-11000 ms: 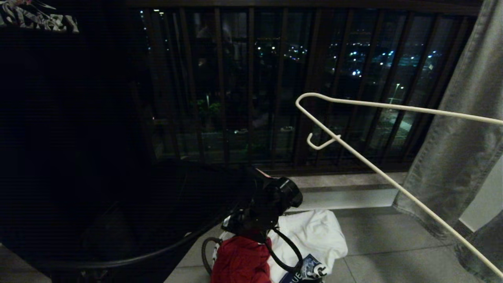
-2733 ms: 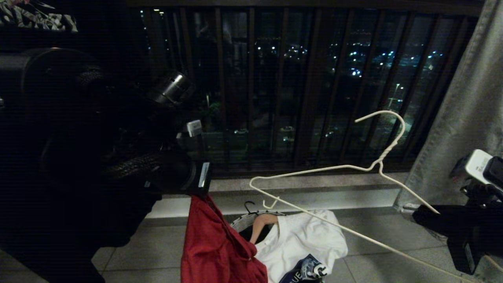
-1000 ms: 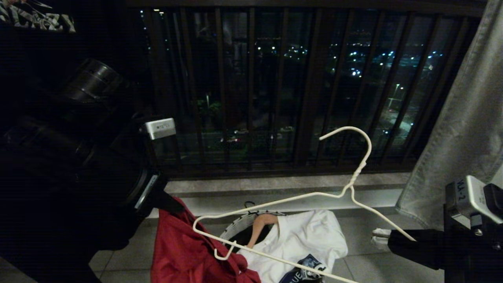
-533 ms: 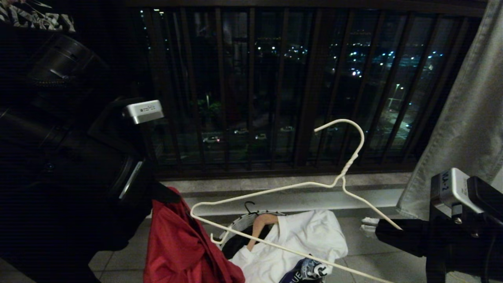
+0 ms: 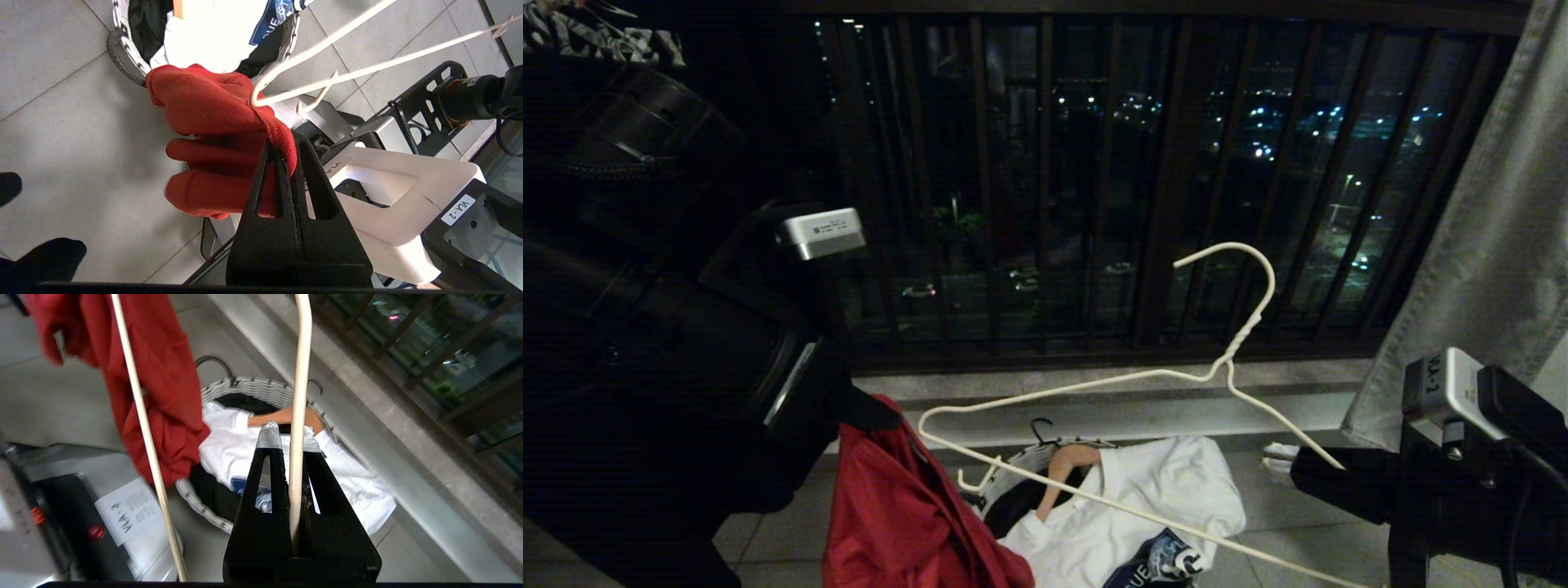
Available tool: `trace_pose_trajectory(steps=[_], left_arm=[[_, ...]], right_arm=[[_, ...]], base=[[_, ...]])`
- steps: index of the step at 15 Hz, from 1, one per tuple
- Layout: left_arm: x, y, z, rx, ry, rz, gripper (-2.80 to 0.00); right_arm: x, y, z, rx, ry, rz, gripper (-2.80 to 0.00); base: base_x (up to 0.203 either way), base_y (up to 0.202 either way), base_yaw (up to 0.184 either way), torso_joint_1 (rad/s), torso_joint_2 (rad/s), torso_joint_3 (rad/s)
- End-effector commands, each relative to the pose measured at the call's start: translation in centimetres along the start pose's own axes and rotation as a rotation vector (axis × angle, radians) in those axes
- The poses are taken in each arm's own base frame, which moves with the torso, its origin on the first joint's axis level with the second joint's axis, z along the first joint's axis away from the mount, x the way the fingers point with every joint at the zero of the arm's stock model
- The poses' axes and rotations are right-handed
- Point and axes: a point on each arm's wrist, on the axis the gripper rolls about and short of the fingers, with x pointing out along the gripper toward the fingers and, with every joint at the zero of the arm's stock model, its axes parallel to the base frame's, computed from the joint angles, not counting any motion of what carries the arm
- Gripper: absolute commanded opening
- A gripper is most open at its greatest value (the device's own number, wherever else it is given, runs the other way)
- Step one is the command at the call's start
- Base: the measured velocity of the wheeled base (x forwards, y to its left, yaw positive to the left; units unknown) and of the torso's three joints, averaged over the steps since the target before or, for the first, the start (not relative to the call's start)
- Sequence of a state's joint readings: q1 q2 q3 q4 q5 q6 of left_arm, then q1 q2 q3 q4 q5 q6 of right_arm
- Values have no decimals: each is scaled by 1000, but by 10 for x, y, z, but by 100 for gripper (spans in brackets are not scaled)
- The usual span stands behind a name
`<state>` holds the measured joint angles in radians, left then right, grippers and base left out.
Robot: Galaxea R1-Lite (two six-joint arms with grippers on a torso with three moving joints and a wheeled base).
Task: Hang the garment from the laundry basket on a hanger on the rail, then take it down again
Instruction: Hang the clothes on the clothes rack
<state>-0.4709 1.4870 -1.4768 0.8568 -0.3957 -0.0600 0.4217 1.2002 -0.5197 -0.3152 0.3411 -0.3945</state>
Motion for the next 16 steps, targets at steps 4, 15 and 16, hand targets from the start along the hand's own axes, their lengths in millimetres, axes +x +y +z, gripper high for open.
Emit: trace_pose_trajectory(steps=[4,15,16], left_arm=[[5,1,3,-24,12,4,-280],[13,3,8,-46,17,105,-280],[13,2,8,-52,16,101,-280]], right_arm=[[0,2,-3,-3,3,4,-280],[-2,6,-1,-18,-9,21,-280],[-1,7,-1,-19,-5,31,-280]], base=[[0,0,0,0,0,0],[0,0,0,0,0,0],[0,0,0,0,0,0]])
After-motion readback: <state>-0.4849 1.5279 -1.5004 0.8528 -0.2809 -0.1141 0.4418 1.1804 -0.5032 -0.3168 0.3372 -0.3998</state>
